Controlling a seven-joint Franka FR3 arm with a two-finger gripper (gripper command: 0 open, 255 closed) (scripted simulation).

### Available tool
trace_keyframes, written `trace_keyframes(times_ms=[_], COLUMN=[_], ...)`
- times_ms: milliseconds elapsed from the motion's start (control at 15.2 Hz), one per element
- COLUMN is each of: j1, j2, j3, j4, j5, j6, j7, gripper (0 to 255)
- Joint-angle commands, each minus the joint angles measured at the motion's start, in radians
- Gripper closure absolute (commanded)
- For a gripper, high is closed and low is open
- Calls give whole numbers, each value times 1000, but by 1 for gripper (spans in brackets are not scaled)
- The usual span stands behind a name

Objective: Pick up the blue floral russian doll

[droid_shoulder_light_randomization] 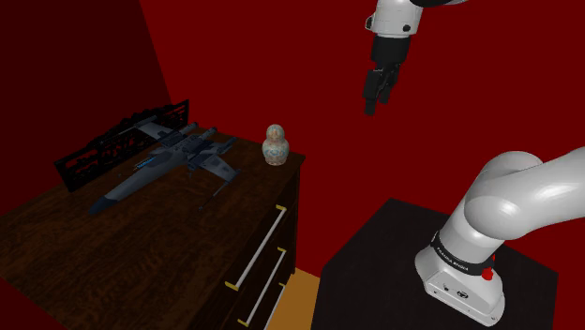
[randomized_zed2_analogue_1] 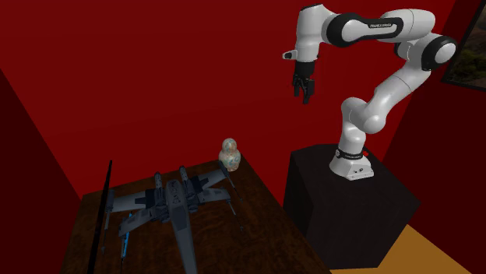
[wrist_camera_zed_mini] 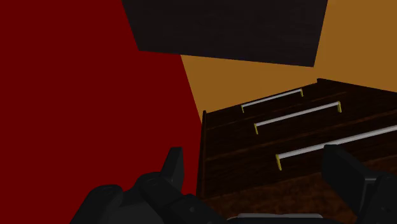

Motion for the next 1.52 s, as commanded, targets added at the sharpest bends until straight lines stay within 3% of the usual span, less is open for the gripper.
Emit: trace_keyframes(times_ms=[0, 726, 1452], j1=[0, -7, 0], j2=[0, 397, 821], j3=[0, 63, 97], j4=[0, 157, 475], j5=[0, 18, -24], j6=[0, 254, 372], j7=[0, 83, 175], gripper=[0, 0, 0])
